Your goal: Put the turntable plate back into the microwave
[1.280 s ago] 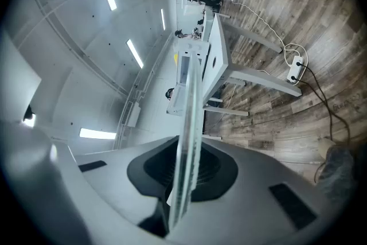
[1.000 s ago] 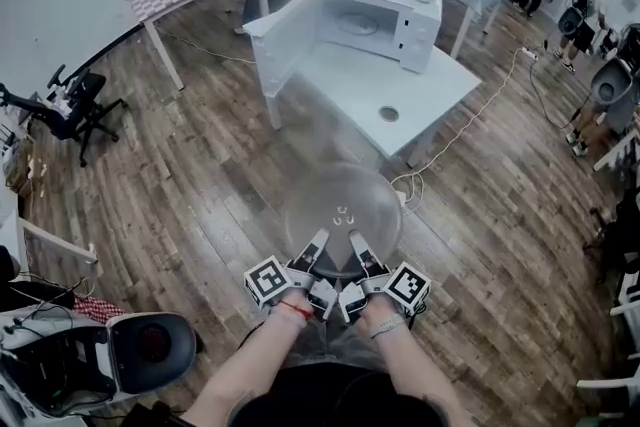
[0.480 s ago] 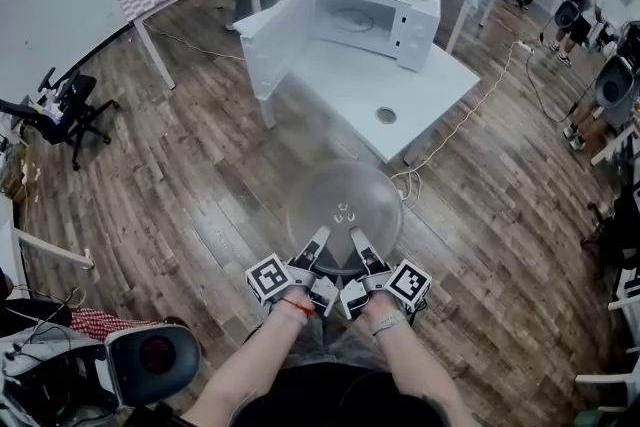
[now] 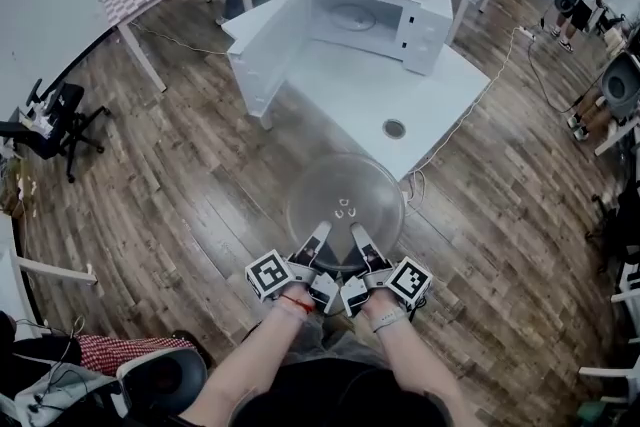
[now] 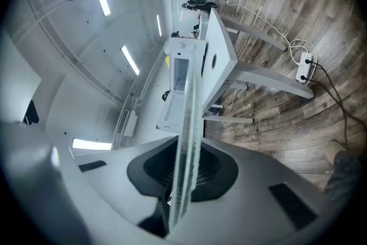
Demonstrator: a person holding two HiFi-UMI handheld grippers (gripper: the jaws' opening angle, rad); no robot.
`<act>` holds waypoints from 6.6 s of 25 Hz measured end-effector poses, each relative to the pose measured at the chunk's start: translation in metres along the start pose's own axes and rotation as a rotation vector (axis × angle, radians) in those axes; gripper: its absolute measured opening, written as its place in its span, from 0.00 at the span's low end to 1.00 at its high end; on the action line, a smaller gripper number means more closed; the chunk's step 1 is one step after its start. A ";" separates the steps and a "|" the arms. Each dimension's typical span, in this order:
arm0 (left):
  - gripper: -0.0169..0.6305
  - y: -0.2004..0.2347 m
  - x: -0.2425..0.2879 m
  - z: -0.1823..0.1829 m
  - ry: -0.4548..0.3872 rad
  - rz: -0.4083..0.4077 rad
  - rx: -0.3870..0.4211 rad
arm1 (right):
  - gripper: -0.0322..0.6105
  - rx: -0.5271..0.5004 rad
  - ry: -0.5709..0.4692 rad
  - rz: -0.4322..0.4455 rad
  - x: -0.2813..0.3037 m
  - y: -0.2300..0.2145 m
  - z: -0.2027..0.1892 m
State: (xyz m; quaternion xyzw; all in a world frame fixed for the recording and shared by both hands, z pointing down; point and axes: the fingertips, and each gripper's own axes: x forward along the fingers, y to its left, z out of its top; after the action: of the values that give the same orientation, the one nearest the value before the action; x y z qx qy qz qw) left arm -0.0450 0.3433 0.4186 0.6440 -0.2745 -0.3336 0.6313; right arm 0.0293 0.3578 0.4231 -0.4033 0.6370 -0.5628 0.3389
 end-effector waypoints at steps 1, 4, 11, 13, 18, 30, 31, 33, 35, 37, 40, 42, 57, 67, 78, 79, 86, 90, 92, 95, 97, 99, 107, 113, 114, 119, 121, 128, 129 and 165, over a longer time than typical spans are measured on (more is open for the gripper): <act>0.07 0.003 0.006 0.006 0.006 0.009 0.005 | 0.13 0.002 -0.004 -0.001 0.008 -0.001 0.003; 0.07 0.004 0.024 0.021 0.010 0.001 -0.021 | 0.13 0.000 -0.012 -0.013 0.028 -0.005 0.012; 0.07 0.019 0.055 0.051 0.040 0.052 -0.009 | 0.13 0.022 -0.032 -0.031 0.068 -0.014 0.029; 0.07 0.018 0.065 0.058 0.042 0.036 -0.040 | 0.13 0.025 -0.039 -0.038 0.078 -0.017 0.032; 0.07 0.023 0.089 0.081 0.066 0.032 -0.037 | 0.13 0.032 -0.067 -0.044 0.107 -0.021 0.042; 0.07 0.033 0.116 0.113 0.100 0.071 -0.012 | 0.13 0.030 -0.095 -0.049 0.146 -0.025 0.055; 0.07 0.035 0.116 0.114 0.102 0.083 -0.004 | 0.13 0.031 -0.095 -0.050 0.146 -0.025 0.056; 0.07 0.036 0.118 0.113 0.097 0.084 -0.023 | 0.13 0.029 -0.094 -0.050 0.147 -0.025 0.059; 0.07 0.034 0.121 0.114 0.093 0.075 -0.034 | 0.13 0.028 -0.092 -0.047 0.150 -0.025 0.061; 0.07 0.030 0.127 0.117 0.087 0.053 -0.035 | 0.13 0.033 -0.089 -0.045 0.155 -0.025 0.062; 0.07 0.029 0.136 0.121 0.077 0.044 -0.047 | 0.13 0.040 -0.083 -0.046 0.162 -0.027 0.067; 0.07 0.034 0.141 0.124 0.075 0.059 -0.045 | 0.13 0.043 -0.079 -0.049 0.168 -0.029 0.072; 0.07 0.041 0.203 0.147 0.024 0.053 -0.075 | 0.13 0.042 -0.033 -0.065 0.217 -0.040 0.119; 0.07 0.049 0.244 0.159 0.021 0.059 -0.090 | 0.13 0.046 -0.032 -0.077 0.245 -0.049 0.151; 0.07 0.055 0.281 0.171 0.002 0.061 -0.091 | 0.13 0.043 -0.012 -0.079 0.273 -0.056 0.180; 0.07 0.055 0.285 0.173 -0.002 0.060 -0.090 | 0.13 0.045 -0.009 -0.079 0.276 -0.056 0.183; 0.07 0.054 0.304 0.188 -0.034 0.058 -0.071 | 0.13 0.040 0.022 -0.063 0.299 -0.055 0.197; 0.07 0.054 0.314 0.192 -0.048 0.060 -0.067 | 0.13 0.044 0.034 -0.057 0.308 -0.054 0.205; 0.07 0.054 0.318 0.191 -0.055 0.060 -0.073 | 0.13 0.047 0.041 -0.059 0.310 -0.055 0.208; 0.07 0.056 0.321 0.190 -0.065 0.062 -0.070 | 0.13 0.044 0.050 -0.064 0.309 -0.057 0.213; 0.07 0.056 0.324 0.189 -0.066 0.062 -0.063 | 0.13 0.040 0.053 -0.060 0.310 -0.057 0.217; 0.07 0.055 0.327 0.189 -0.064 0.057 -0.063 | 0.13 0.042 0.051 -0.054 0.312 -0.056 0.219; 0.07 0.054 0.341 0.197 -0.061 0.056 -0.049 | 0.13 0.033 0.046 -0.032 0.325 -0.051 0.230; 0.07 0.050 0.363 0.206 -0.058 0.027 -0.049 | 0.13 0.025 0.036 -0.026 0.341 -0.054 0.244; 0.07 0.051 0.367 0.208 -0.057 0.025 -0.052 | 0.13 0.026 0.034 -0.025 0.344 -0.055 0.247; 0.07 0.058 0.377 0.214 -0.041 0.040 -0.033 | 0.13 0.017 0.019 -0.022 0.353 -0.058 0.255; 0.07 0.061 0.378 0.216 -0.027 0.058 -0.008 | 0.13 0.010 0.012 -0.019 0.355 -0.058 0.258; 0.07 0.056 0.392 0.221 -0.027 0.026 -0.017 | 0.13 0.000 -0.002 -0.019 0.364 -0.056 0.265; 0.07 0.055 0.392 0.222 -0.023 0.028 -0.007 | 0.13 -0.003 -0.004 -0.019 0.364 -0.056 0.266; 0.07 0.069 0.457 0.261 -0.015 0.053 -0.005 | 0.13 -0.012 -0.013 -0.035 0.427 -0.066 0.311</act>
State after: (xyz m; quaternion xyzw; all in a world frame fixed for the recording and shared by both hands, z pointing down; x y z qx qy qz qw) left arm 0.0430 -0.1787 0.4547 0.6323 -0.2954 -0.3224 0.6396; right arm 0.1229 -0.1651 0.4551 -0.4203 0.6310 -0.5621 0.3305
